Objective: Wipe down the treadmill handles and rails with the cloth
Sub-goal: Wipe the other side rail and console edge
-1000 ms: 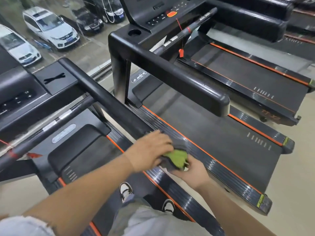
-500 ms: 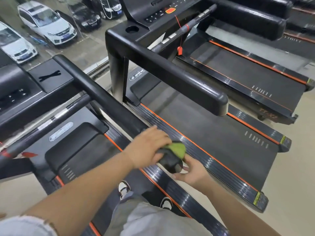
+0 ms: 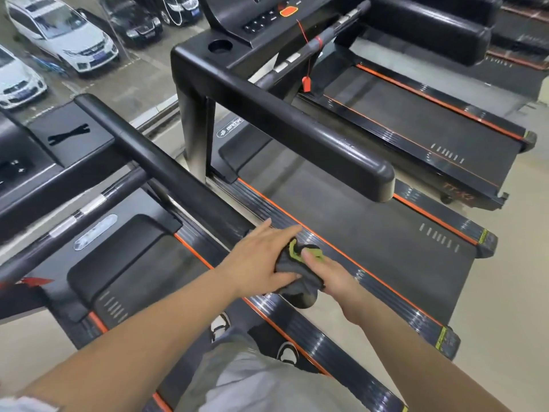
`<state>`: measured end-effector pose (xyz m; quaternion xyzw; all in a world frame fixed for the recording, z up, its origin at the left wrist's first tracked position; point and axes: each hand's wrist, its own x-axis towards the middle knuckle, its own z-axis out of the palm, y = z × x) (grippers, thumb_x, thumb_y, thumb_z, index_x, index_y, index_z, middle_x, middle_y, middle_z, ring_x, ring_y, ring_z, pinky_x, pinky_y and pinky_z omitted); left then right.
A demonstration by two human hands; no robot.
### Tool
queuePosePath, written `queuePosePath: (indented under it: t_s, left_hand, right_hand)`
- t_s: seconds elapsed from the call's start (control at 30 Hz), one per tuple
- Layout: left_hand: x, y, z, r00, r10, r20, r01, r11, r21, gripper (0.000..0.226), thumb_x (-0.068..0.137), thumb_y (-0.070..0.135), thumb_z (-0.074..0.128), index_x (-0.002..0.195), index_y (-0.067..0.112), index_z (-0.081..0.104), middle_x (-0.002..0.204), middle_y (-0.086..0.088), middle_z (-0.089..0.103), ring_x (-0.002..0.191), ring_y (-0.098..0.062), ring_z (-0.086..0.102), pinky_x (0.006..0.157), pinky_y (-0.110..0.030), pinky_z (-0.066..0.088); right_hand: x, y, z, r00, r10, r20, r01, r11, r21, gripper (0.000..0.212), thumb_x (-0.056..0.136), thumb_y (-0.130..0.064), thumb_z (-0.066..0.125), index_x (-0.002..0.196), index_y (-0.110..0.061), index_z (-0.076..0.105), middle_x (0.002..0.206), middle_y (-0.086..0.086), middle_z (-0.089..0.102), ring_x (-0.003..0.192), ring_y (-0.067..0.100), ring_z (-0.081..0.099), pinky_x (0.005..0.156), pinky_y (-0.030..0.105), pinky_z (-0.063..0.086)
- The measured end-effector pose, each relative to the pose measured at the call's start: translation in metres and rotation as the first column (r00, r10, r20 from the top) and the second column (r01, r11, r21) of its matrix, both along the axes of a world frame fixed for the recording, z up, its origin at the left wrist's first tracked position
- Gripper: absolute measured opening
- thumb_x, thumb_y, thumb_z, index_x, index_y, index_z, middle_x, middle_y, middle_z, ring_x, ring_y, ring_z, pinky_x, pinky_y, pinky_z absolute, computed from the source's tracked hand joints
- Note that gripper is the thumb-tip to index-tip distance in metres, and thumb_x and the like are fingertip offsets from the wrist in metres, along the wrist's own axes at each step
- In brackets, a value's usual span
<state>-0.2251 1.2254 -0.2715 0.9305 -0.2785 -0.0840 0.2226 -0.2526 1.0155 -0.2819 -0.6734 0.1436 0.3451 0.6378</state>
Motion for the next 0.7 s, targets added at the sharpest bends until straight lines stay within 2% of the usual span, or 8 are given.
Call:
queuePosePath:
  t_s: [0.17, 0.23, 0.3, 0.37, 0.43, 0.5, 0.6, 0.7]
  left_hand:
    - [0.0, 0.027, -0.002, 0.999, 0.022, 0.034, -0.02, 0.998, -0.062, 0.093, 0.077, 0.075, 0.069, 0.149, 0.021, 0.047, 0.149, 0.007, 0.051, 0.149, -0.013, 0.035, 0.129, -0.035, 0.006]
    - [0.001, 0.042, 0.003, 0.999, 0.009, 0.037, -0.006, 0.996, -0.086, 0.089, 0.078, 0.074, 0.07, 0.148, 0.022, 0.051, 0.151, 0.007, 0.051, 0.149, -0.014, 0.035, 0.129, -0.032, 0.007]
    - [0.006, 0.056, 0.01, 0.999, 0.031, 0.043, -0.022, 0.981, -0.193, 0.075, 0.083, 0.066, 0.071, 0.139, 0.018, 0.061, 0.142, 0.002, 0.059, 0.14, -0.016, 0.047, 0.124, -0.019, 0.01]
    - [0.013, 0.068, 0.013, 0.994, 0.107, 0.039, -0.091, 0.953, -0.289, 0.06, 0.089, 0.058, 0.067, 0.13, 0.015, 0.068, 0.137, -0.001, 0.063, 0.134, -0.014, 0.052, 0.124, -0.02, 0.015]
    - [0.02, 0.082, 0.013, 0.978, 0.206, 0.035, -0.184, 0.928, -0.326, 0.05, 0.092, 0.051, 0.064, 0.126, 0.014, 0.071, 0.136, 0.0, 0.065, 0.132, -0.01, 0.055, 0.127, -0.035, 0.024]
    - [0.025, 0.096, 0.011, 0.962, 0.271, 0.045, -0.239, 0.906, -0.349, 0.039, 0.093, 0.04, 0.067, 0.123, 0.014, 0.073, 0.134, 0.003, 0.065, 0.129, -0.008, 0.057, 0.125, -0.044, 0.03]
    - [0.028, 0.121, 0.012, 0.936, 0.352, 0.026, -0.314, 0.862, -0.399, 0.029, 0.095, 0.03, 0.066, 0.118, 0.014, 0.074, 0.128, 0.014, 0.063, 0.126, 0.005, 0.053, 0.123, -0.038, 0.033]
    - [0.026, 0.151, 0.01, 0.89, 0.455, 0.005, -0.405, 0.798, -0.446, 0.024, 0.095, 0.027, 0.064, 0.112, 0.014, 0.075, 0.12, 0.016, 0.065, 0.119, 0.008, 0.055, 0.11, -0.035, 0.047]
  right_hand:
    - [0.014, 0.021, -0.003, 0.995, -0.077, -0.068, 0.058, 0.969, -0.239, 0.033, 0.105, -0.051, 0.046, 0.118, -0.029, 0.067, 0.11, -0.003, 0.073, 0.094, 0.01, 0.068, 0.076, 0.025, 0.049]
    - [0.013, 0.019, -0.001, 0.991, -0.063, 0.119, 0.103, 0.923, -0.371, 0.032, 0.108, -0.039, 0.044, 0.13, -0.024, 0.061, 0.131, 0.0, 0.063, 0.114, 0.015, 0.06, 0.094, 0.031, 0.046]
    - [0.012, 0.022, 0.018, 0.941, -0.013, 0.339, 0.15, 0.912, -0.382, 0.043, 0.108, -0.032, 0.045, 0.151, -0.025, 0.045, 0.148, -0.009, 0.047, 0.138, 0.012, 0.044, 0.115, 0.032, 0.033]
    - [0.011, 0.037, 0.038, 0.905, 0.22, 0.365, -0.048, 0.903, -0.426, 0.048, 0.106, -0.042, 0.047, 0.153, -0.03, 0.042, 0.149, -0.014, 0.047, 0.141, 0.009, 0.042, 0.113, 0.026, 0.032]
    - [0.009, 0.061, 0.04, 0.766, 0.597, 0.24, -0.293, 0.655, -0.696, 0.062, 0.102, -0.055, 0.046, 0.156, -0.029, 0.029, 0.15, -0.003, 0.045, 0.137, 0.021, 0.046, 0.107, 0.034, 0.039]
    - [0.008, 0.083, 0.037, 0.677, 0.728, 0.112, -0.274, 0.39, -0.879, 0.073, 0.101, -0.061, 0.04, 0.16, -0.027, 0.012, 0.148, 0.007, 0.039, 0.132, 0.031, 0.046, 0.104, 0.044, 0.042]
    - [0.028, 0.11, 0.04, 0.718, 0.695, 0.035, -0.238, 0.292, -0.926, 0.063, 0.104, -0.058, 0.03, 0.155, -0.024, 0.018, 0.135, 0.01, 0.044, 0.119, 0.034, 0.053, 0.093, 0.046, 0.048]
    - [0.057, 0.146, 0.04, 0.7, 0.713, 0.027, -0.209, 0.241, -0.948, 0.055, 0.104, -0.059, 0.029, 0.142, -0.02, 0.033, 0.127, 0.012, 0.049, 0.112, 0.036, 0.057, 0.086, 0.047, 0.049]
